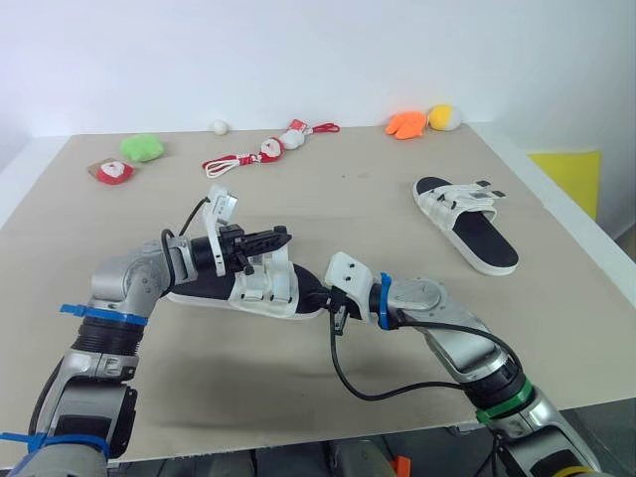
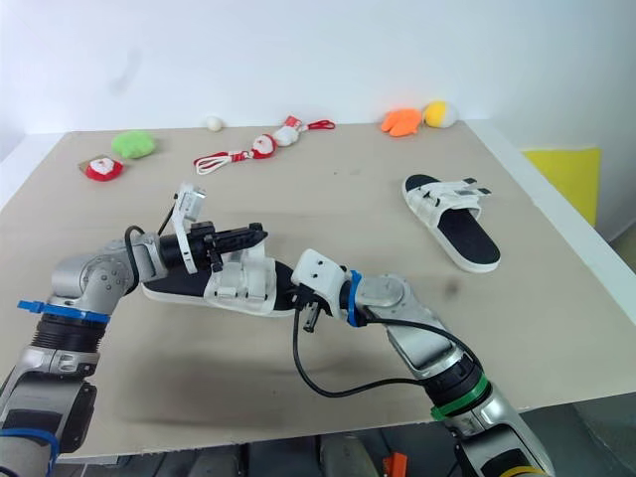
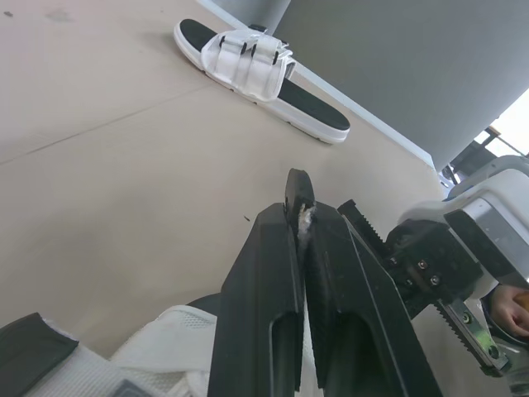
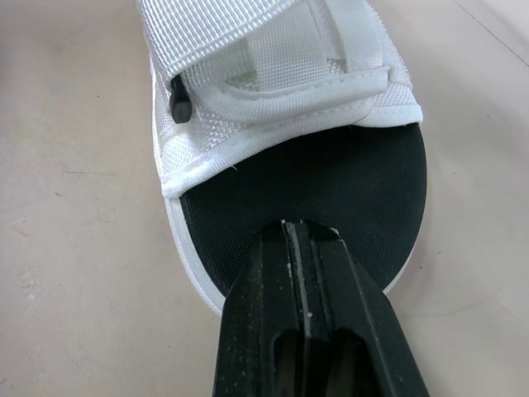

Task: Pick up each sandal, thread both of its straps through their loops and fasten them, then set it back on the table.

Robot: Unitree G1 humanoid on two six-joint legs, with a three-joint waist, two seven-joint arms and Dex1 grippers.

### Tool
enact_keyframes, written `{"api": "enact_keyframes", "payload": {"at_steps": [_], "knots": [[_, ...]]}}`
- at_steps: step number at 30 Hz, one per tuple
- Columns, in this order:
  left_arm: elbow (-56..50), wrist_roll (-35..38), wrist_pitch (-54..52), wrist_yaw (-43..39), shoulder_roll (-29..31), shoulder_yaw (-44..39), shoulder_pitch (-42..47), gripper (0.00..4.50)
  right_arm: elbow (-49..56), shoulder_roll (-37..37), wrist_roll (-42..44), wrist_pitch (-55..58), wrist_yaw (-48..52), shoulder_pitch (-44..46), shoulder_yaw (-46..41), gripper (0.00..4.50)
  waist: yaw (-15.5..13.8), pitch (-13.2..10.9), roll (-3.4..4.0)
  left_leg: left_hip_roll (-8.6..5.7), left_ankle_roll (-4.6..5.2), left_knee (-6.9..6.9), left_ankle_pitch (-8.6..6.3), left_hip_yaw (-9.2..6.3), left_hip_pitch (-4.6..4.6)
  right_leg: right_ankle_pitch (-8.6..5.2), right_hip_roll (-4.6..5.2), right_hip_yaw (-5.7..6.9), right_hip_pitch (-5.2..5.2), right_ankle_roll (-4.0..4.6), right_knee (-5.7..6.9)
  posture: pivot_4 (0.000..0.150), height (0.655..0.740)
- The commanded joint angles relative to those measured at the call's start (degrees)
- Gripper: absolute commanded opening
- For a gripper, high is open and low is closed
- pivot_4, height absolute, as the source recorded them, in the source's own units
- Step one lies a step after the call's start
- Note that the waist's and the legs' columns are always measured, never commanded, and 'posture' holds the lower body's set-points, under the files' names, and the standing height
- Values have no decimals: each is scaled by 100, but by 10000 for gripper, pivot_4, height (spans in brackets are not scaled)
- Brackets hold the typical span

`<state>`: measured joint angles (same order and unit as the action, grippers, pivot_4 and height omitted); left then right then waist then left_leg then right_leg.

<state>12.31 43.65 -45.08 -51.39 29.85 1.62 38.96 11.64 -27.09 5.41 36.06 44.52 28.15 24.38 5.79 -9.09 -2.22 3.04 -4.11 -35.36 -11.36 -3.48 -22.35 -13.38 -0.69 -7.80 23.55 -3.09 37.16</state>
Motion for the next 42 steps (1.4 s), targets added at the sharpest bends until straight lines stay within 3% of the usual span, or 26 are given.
{"api": "enact_keyframes", "payload": {"at_steps": [1, 27, 42], "knots": [[121, -275, 120, -10, -69, -92, 218, 579, -436, -194, -310, 479, -92, -295, 251, 0, 1, 0, 0, 0, 0, 0, 0, 0, 0, 0, 0, 0, 0, 0, 0, 1500, 7400], [236, -1512, 475, -234, -319, 227, -86, 579, -321, -173, -250, 591, -131, -318, 252, 0, 3, 0, 0, -5, -2, 1, -1, -4, 0, -1, 5, 1, -4, 0, -6, 1500, 7400], [422, -2485, 1833, -414, -262, 572, -210, 579, -287, -164, -221, 607, -125, -318, 234, 0, 3, 2, 2, -6, -2, 1, -1, -4, 3, -1, 9, 1, -5, 0, -11, 1500, 7400]]}}
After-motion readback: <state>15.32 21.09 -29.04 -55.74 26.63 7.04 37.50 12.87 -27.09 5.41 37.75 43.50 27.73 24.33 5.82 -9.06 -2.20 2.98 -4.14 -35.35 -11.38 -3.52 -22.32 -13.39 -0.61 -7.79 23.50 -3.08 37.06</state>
